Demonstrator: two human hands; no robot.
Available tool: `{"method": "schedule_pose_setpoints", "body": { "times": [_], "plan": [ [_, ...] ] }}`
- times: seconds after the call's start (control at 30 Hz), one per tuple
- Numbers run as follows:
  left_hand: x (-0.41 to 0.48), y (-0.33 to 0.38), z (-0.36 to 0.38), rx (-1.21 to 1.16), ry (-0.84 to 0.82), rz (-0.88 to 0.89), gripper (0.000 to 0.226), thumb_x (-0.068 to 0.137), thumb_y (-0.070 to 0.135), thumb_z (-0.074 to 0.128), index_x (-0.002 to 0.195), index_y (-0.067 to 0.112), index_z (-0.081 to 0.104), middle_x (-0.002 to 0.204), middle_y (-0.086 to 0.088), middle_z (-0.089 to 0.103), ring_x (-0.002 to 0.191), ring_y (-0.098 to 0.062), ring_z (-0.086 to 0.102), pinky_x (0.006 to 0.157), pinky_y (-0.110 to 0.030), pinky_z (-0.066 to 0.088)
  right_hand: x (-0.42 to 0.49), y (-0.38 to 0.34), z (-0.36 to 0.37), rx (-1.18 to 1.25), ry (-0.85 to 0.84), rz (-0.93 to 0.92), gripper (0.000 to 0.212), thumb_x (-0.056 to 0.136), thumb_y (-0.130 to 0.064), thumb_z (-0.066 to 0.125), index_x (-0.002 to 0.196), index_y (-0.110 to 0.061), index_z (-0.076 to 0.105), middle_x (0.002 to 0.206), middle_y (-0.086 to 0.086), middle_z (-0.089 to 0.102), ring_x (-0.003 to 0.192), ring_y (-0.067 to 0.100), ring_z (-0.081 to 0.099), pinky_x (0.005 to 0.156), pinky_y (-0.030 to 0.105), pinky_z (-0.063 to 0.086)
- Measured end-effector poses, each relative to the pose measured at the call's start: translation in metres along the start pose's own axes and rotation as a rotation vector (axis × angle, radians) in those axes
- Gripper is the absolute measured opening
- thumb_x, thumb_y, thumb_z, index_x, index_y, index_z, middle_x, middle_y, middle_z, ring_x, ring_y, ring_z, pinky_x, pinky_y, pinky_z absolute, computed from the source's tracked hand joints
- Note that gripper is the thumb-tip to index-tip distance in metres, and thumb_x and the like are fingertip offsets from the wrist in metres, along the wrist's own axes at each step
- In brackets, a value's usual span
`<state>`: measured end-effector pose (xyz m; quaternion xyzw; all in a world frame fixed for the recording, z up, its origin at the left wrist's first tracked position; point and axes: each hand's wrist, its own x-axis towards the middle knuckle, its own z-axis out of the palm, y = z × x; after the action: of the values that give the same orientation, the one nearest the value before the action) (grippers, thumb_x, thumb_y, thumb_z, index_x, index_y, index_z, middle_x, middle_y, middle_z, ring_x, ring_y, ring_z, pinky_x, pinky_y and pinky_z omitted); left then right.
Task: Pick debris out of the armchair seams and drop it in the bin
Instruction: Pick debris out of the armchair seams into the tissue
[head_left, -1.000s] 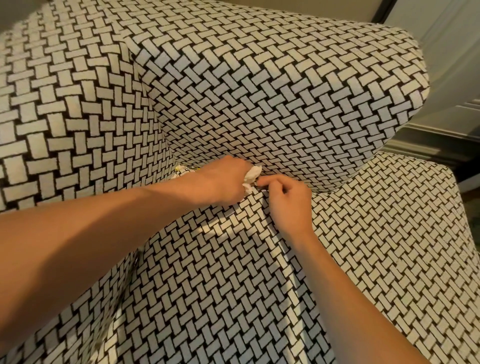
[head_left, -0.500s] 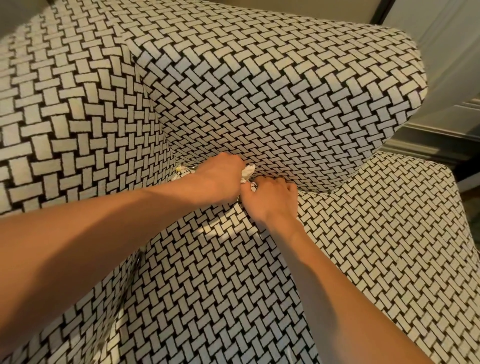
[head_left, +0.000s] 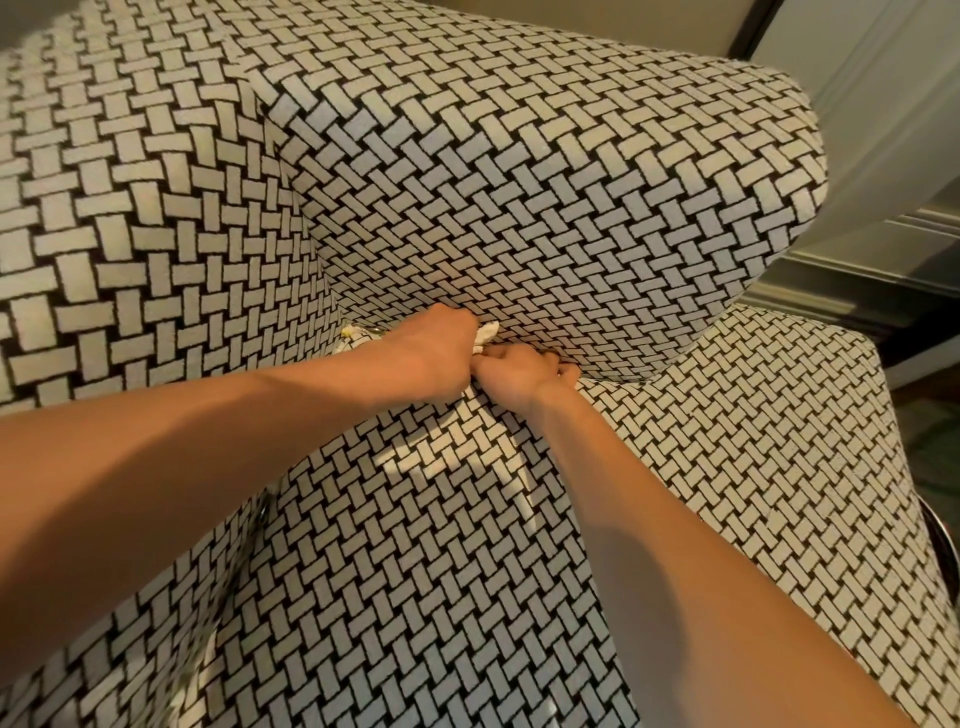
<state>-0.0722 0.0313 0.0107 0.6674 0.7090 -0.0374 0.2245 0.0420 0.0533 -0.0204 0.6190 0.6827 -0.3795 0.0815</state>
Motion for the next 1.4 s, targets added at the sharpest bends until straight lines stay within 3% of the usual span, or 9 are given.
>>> {"method": "schedule_pose_setpoints", "body": {
  "times": [0.13,0.27,0.57,0.63,0.8,1.0,1.17,1.3,1.4],
  "plan": [
    [-0.003,0.002,-0.001,0.026,-0.002,0.005,0.03,0.089,-0.001,0.055,0.115,0.013,0.053,0.092,-0.002,0.051,0.082,-0.021,0.055,0.058,-0.026,0.04,0.001,0.008,0.003,0.064,0.015,-0.04,0.024,0.1,-0.047,0.043,0.095,-0.036,0.064,0.125,0.002,0.059,0.142,0.031,0.026,0.116,0.049,0.014],
    [-0.005,0.003,0.002,0.038,0.018,-0.005,0.041,0.09,0.002,0.056,0.13,0.009,0.046,0.098,-0.003,0.048,0.088,-0.023,0.052,0.07,-0.032,0.044,0.002,0.015,0.004,0.069,0.035,-0.105,0.029,0.101,-0.05,0.043,0.113,-0.04,0.068,0.115,-0.001,0.059,0.139,0.029,0.031,0.115,0.046,0.014],
    [-0.009,0.003,0.009,0.29,0.178,0.04,0.032,0.093,0.011,0.06,0.123,0.009,0.05,0.11,-0.008,0.063,0.09,-0.025,0.059,0.068,-0.034,0.039,0.005,0.022,0.008,0.091,0.034,-0.166,0.029,0.104,-0.048,0.038,0.116,-0.046,0.064,0.117,0.0,0.064,0.135,0.029,0.032,0.106,0.042,0.014],
    [-0.008,0.003,0.008,0.339,0.173,0.047,0.026,0.093,0.011,0.058,0.119,0.009,0.055,0.1,-0.006,0.06,0.093,-0.027,0.062,0.069,-0.033,0.041,0.006,0.024,0.006,0.104,0.01,-0.168,0.032,0.104,-0.048,0.038,0.12,-0.044,0.065,0.118,-0.001,0.065,0.136,0.029,0.033,0.105,0.042,0.013],
    [-0.004,-0.002,0.004,0.374,0.165,0.068,0.017,0.094,0.008,0.055,0.109,0.011,0.062,0.073,0.002,0.039,0.077,-0.022,0.049,0.067,-0.033,0.043,0.006,0.027,0.003,0.109,-0.037,-0.168,0.033,0.105,-0.047,0.037,0.133,-0.055,0.054,0.123,-0.001,0.065,0.134,0.025,0.036,0.103,0.039,0.011],
    [-0.003,-0.009,0.009,0.465,0.196,0.075,0.02,0.096,0.011,0.051,0.109,0.015,0.065,0.092,-0.004,0.063,0.077,-0.023,0.05,0.067,-0.033,0.04,-0.01,0.023,-0.007,0.17,-0.059,-0.186,0.039,0.106,-0.041,0.041,0.142,-0.055,0.046,0.145,0.001,0.051,0.14,0.024,0.022,0.112,0.04,0.01],
    [-0.001,-0.01,0.009,0.476,0.213,0.089,0.022,0.094,0.011,0.053,0.112,0.018,0.064,0.091,-0.002,0.063,0.082,-0.024,0.06,0.067,-0.033,0.041,-0.004,0.021,0.008,0.087,0.065,-0.179,0.043,0.101,-0.042,0.037,0.141,-0.051,0.049,0.121,-0.002,0.062,0.135,0.027,0.033,0.109,0.041,0.014],
    [0.0,-0.008,0.009,0.477,0.207,0.085,0.025,0.093,0.009,0.052,0.114,0.017,0.063,0.092,-0.003,0.063,0.093,-0.027,0.065,0.069,-0.034,0.041,0.0,0.007,0.012,-0.066,0.084,-0.067,0.051,0.1,-0.052,0.027,0.141,-0.04,0.054,0.14,0.007,0.056,0.144,0.035,0.027,0.117,0.053,0.009],
    [0.001,-0.009,0.009,0.476,0.189,0.083,0.025,0.093,0.009,0.053,0.114,0.016,0.063,0.103,-0.006,0.066,0.097,-0.028,0.065,0.07,-0.034,0.041,0.005,-0.011,0.01,-0.13,-0.008,0.061,0.064,0.1,-0.053,0.023,0.152,-0.021,0.04,0.163,0.016,0.026,0.153,0.04,0.006,0.119,0.059,-0.005]
  ]
}}
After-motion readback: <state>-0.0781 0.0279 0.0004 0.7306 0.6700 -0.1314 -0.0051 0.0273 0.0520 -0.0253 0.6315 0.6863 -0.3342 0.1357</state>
